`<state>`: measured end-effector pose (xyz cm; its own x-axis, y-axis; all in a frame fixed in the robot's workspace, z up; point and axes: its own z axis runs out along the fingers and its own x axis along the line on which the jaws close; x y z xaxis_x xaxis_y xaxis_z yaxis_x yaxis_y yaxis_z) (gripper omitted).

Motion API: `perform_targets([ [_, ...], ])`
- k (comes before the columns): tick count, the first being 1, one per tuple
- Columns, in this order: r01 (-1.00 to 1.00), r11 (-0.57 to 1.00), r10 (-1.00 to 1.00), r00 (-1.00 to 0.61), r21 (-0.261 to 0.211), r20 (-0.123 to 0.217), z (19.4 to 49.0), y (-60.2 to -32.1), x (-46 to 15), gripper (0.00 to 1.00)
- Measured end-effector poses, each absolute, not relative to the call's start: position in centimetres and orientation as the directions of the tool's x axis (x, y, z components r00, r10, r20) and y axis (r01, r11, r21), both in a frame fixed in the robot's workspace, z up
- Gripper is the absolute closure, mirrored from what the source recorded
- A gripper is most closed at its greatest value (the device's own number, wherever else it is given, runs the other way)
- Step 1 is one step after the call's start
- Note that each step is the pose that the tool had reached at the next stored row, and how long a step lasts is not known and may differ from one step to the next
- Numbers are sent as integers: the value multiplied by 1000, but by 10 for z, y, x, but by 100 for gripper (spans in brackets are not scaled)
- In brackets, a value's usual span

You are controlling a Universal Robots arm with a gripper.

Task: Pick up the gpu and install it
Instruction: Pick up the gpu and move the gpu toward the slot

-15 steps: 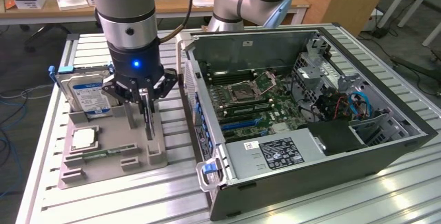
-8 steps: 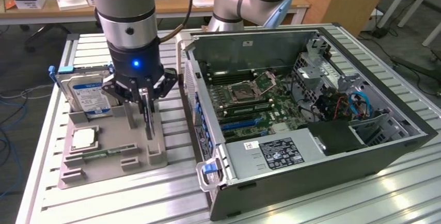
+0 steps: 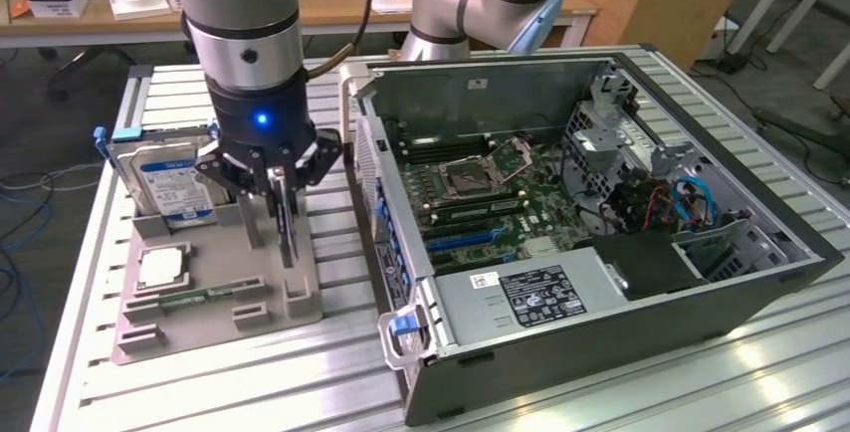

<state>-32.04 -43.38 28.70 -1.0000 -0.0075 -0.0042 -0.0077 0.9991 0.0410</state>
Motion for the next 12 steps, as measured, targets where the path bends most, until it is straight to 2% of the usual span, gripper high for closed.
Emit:
perform_targets([
  [12, -8, 999, -8, -1000, 41, -4, 291, -434, -320, 74],
])
